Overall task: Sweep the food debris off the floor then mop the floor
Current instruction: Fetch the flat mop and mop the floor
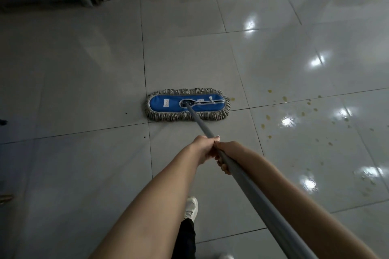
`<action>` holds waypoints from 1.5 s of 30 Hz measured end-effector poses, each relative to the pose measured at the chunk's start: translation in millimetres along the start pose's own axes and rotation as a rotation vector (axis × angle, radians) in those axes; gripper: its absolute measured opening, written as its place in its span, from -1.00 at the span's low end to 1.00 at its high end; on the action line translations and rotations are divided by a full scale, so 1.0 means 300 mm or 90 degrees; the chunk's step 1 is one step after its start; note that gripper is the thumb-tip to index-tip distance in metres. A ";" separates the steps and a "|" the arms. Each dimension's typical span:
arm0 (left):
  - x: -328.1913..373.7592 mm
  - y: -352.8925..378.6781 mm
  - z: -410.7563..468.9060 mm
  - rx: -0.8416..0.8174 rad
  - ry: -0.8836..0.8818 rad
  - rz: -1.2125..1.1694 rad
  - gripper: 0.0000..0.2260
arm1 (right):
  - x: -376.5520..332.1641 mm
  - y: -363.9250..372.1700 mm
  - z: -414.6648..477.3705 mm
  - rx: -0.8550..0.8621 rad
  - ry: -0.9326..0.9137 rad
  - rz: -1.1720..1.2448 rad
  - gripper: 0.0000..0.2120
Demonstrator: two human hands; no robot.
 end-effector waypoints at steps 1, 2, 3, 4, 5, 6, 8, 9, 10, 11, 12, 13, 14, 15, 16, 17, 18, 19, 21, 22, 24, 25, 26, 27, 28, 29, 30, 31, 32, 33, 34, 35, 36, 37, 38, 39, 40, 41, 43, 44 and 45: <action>-0.002 0.002 -0.007 -0.005 -0.004 -0.003 -0.82 | 0.005 0.001 -0.003 0.002 -0.001 -0.001 -0.49; -0.007 0.008 -0.017 -0.009 -0.005 -0.013 -0.81 | 0.013 0.000 -0.010 0.005 -0.001 -0.003 -0.50; -0.013 0.013 -0.024 -0.013 -0.003 -0.028 -0.81 | 0.023 -0.001 -0.015 0.007 0.000 -0.004 -0.50; -0.023 0.020 -0.032 -0.015 -0.001 -0.042 -0.80 | 0.035 -0.005 -0.022 0.009 0.000 -0.008 -0.50; -0.035 0.030 -0.041 -0.017 0.001 -0.052 -0.80 | 0.050 -0.010 -0.028 0.009 0.000 -0.014 -0.50; -0.048 0.039 -0.052 -0.019 0.002 -0.057 -0.80 | 0.067 -0.015 -0.033 0.009 0.001 -0.017 -0.50; -0.077 0.061 -0.077 -0.018 0.008 -0.057 -0.80 | 0.106 -0.030 -0.046 0.010 0.001 -0.012 -0.49; -0.091 0.072 -0.088 -0.018 0.008 -0.056 -0.79 | 0.125 -0.038 -0.051 0.011 0.001 -0.011 -0.49; -0.109 0.085 -0.102 -0.018 0.008 -0.055 -0.79 | 0.149 -0.047 -0.059 0.012 0.001 -0.011 -0.49; -0.123 0.093 -0.111 -0.018 0.005 -0.056 -0.79 | 0.165 -0.052 -0.063 0.012 0.006 -0.016 -0.49; -0.145 0.106 -0.124 -0.019 0.002 -0.052 -0.79 | 0.194 -0.061 -0.068 0.012 0.015 -0.021 -0.49; -0.169 0.124 -0.141 -0.022 0.001 -0.047 -0.80 | 0.226 -0.074 -0.076 0.012 0.025 -0.027 -0.48; -0.196 0.144 -0.157 -0.026 0.001 -0.041 -0.80 | 0.260 -0.088 -0.084 0.011 0.032 -0.030 -0.48; -0.223 0.166 -0.174 -0.028 0.001 -0.037 -0.80 | 0.296 -0.103 -0.092 0.011 0.035 -0.028 -0.49; -0.253 0.187 -0.190 -0.028 0.001 -0.033 -0.80 | 0.332 -0.118 -0.099 0.012 0.036 -0.024 -0.49; -0.285 0.211 -0.209 -0.028 0.001 -0.028 -0.79 | 0.371 -0.135 -0.107 0.011 0.035 -0.024 -0.48; -0.311 0.232 -0.227 -0.032 0.001 -0.028 -0.79 | 0.406 -0.150 -0.116 0.009 0.038 -0.027 -0.48; -0.342 0.261 -0.248 -0.034 0.002 -0.026 -0.79 | 0.447 -0.170 -0.127 0.009 0.043 -0.036 -0.47; -0.406 0.316 -0.284 -0.033 0.002 -0.024 -0.80 | 0.523 -0.213 -0.156 0.015 0.047 -0.056 -0.48; -0.439 0.351 -0.307 -0.036 0.002 -0.022 -0.80 | 0.564 -0.242 -0.175 0.016 0.045 -0.066 -0.48; -0.503 0.420 -0.340 -0.044 -0.001 -0.021 -0.79 | 0.642 -0.296 -0.202 0.025 0.045 -0.078 -0.49; -0.537 0.455 -0.358 -0.049 0.000 -0.019 -0.79 | 0.685 -0.328 -0.218 0.030 0.043 -0.076 -0.49; -0.570 0.493 -0.380 -0.055 -0.004 -0.012 -0.78 | 0.731 -0.361 -0.234 0.035 0.042 -0.076 -0.49; -0.592 0.519 -0.394 -0.062 -0.007 -0.008 -0.78 | 0.762 -0.386 -0.246 0.036 0.043 -0.077 -0.49; -0.621 0.551 -0.414 -0.069 -0.012 -0.006 -0.78 | 0.797 -0.414 -0.260 0.039 0.049 -0.082 -0.49; -0.645 0.581 -0.436 -0.077 -0.018 -0.004 -0.79 | 0.829 -0.440 -0.276 0.040 0.057 -0.093 -0.49; -0.666 0.607 -0.454 -0.088 -0.024 -0.007 -0.79 | 0.856 -0.465 -0.292 0.040 0.065 -0.109 -0.49; -0.686 0.634 -0.476 -0.097 -0.029 -0.011 -0.80 | 0.881 -0.489 -0.309 0.041 0.071 -0.125 -0.49; -0.700 0.658 -0.496 -0.106 -0.032 -0.014 -0.80 | 0.898 -0.512 -0.321 0.043 0.073 -0.135 -0.49; -0.708 0.680 -0.513 -0.113 -0.033 -0.016 -0.80 | 0.912 -0.534 -0.334 0.047 0.073 -0.139 -0.49; -0.714 0.699 -0.526 -0.119 -0.034 -0.016 -0.81 | 0.924 -0.553 -0.343 0.051 0.072 -0.142 -0.49; -0.721 0.713 -0.536 -0.123 -0.034 -0.013 -0.81 | 0.934 -0.565 -0.352 0.052 0.072 -0.145 -0.48; -0.725 0.720 -0.541 -0.125 -0.032 -0.004 -0.81 | 0.941 -0.570 -0.357 0.051 0.074 -0.145 -0.48; -0.728 0.721 -0.539 -0.121 -0.030 0.008 -0.81 | 0.948 -0.568 -0.358 0.049 0.075 -0.137 -0.47; -0.734 0.715 -0.533 -0.113 -0.028 0.027 -0.82 | 0.955 -0.559 -0.357 0.046 0.074 -0.123 -0.48; -0.739 0.706 -0.522 -0.103 -0.026 0.048 -0.82 | 0.963 -0.548 -0.355 0.043 0.070 -0.100 -0.48; -0.744 0.695 -0.508 -0.092 -0.023 0.066 -0.83 | 0.969 -0.534 -0.349 0.036 0.060 -0.072 -0.50; -0.746 0.684 -0.493 -0.082 -0.019 0.080 -0.83 | 0.972 -0.520 -0.342 0.028 0.047 -0.042 -0.51; -0.735 0.668 -0.470 -0.068 -0.009 0.098 -0.82 | 0.960 -0.503 -0.336 0.017 0.024 0.009 -0.52; -0.724 0.658 -0.453 -0.064 -0.006 0.104 -0.83 | 0.942 -0.498 -0.331 0.014 0.028 0.015 -0.52; -0.711 0.654 -0.444 -0.065 -0.002 0.110 -0.84 | 0.926 -0.499 -0.332 0.015 0.038 0.008 -0.53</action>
Point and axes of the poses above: each hand's wrist, its own z-axis towards the middle knuckle, its own y-axis out of the palm, x = y × z, the point moved 3 cm from there along z, towards the middle knuckle, and after that the axes turned 14 degrees about z, right-handed, at the moved point
